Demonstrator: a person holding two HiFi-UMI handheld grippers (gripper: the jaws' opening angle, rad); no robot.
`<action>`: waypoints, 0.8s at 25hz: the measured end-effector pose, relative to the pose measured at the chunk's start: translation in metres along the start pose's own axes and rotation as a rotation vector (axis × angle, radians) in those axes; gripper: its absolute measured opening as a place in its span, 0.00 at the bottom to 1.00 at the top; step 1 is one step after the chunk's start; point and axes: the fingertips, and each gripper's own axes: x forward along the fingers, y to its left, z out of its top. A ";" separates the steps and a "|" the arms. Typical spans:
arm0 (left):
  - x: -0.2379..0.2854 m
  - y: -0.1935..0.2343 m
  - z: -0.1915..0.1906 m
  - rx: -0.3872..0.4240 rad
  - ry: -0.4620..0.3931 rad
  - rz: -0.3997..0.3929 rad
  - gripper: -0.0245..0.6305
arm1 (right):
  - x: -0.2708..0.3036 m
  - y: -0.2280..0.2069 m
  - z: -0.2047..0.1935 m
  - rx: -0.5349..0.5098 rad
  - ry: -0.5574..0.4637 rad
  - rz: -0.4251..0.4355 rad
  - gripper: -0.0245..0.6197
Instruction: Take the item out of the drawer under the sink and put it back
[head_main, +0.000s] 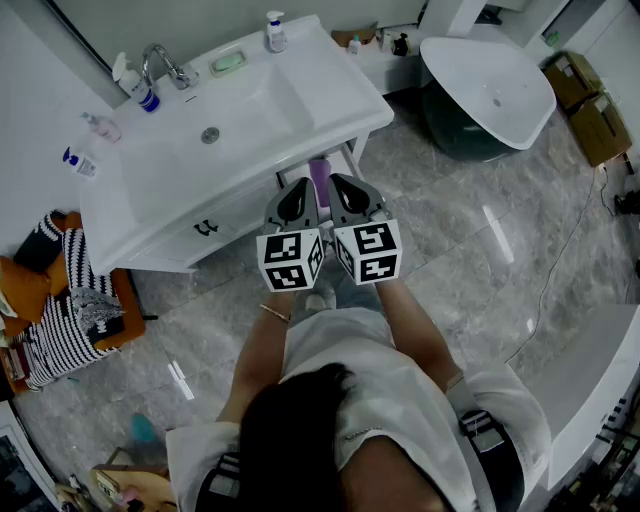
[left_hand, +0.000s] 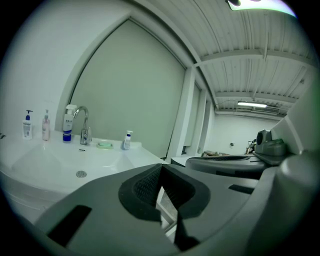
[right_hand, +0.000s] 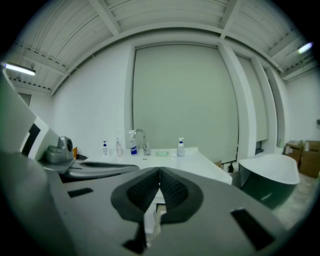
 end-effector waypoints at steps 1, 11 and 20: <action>0.000 0.000 -0.001 -0.002 0.001 0.000 0.04 | 0.000 0.000 -0.001 0.000 0.003 0.000 0.06; 0.003 0.003 -0.016 -0.022 0.044 0.015 0.04 | 0.002 -0.007 -0.019 0.012 0.057 -0.014 0.06; 0.015 0.010 -0.021 -0.030 0.066 0.020 0.04 | 0.015 -0.011 -0.021 0.044 0.053 0.007 0.06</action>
